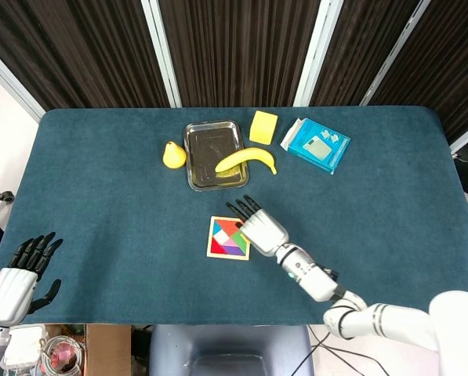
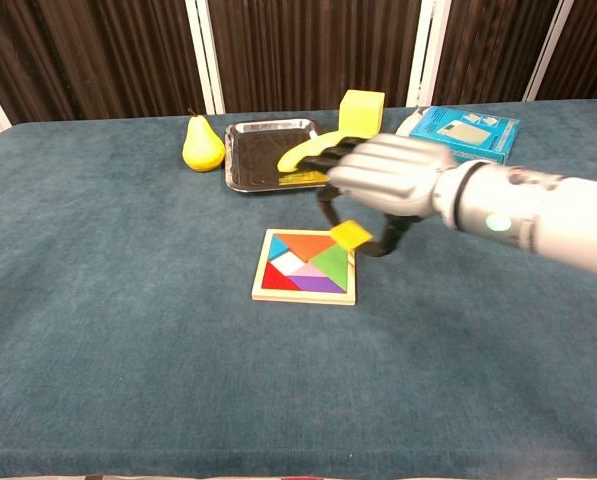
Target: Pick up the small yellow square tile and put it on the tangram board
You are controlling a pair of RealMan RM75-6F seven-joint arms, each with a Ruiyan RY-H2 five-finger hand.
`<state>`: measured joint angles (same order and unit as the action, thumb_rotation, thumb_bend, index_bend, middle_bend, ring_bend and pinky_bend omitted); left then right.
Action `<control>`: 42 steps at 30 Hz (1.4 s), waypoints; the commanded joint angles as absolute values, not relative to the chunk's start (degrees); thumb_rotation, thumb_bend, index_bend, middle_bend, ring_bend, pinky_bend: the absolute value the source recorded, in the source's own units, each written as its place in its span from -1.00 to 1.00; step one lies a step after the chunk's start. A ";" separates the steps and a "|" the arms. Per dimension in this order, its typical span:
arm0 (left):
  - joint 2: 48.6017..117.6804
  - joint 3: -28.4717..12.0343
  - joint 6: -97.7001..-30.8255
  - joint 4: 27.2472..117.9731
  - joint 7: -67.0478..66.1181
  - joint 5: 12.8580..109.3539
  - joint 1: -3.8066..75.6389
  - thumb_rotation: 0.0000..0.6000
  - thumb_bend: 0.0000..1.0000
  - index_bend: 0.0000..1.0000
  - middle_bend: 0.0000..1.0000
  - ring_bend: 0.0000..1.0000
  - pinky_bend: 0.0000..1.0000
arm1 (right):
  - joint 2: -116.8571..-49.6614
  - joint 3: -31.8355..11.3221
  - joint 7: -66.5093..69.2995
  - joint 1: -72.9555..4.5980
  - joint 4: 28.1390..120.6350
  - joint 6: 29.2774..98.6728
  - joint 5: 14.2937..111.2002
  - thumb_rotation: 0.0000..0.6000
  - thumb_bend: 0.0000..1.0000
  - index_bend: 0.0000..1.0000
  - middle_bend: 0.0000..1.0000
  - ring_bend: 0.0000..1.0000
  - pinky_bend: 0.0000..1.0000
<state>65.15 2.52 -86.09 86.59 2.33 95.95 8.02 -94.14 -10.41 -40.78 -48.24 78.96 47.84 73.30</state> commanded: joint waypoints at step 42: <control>64.14 2.40 -87.52 85.98 4.95 96.13 7.29 1.00 -0.18 -1.00 -1.00 -1.00 -0.81 | -107.65 -10.69 -52.35 -60.16 68.31 47.84 54.95 1.00 -0.12 -0.09 -0.85 -1.00 -1.00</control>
<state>64.10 2.38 -87.47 86.01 4.98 96.08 7.33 -107.67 -10.73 -52.38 -60.13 68.30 47.81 54.95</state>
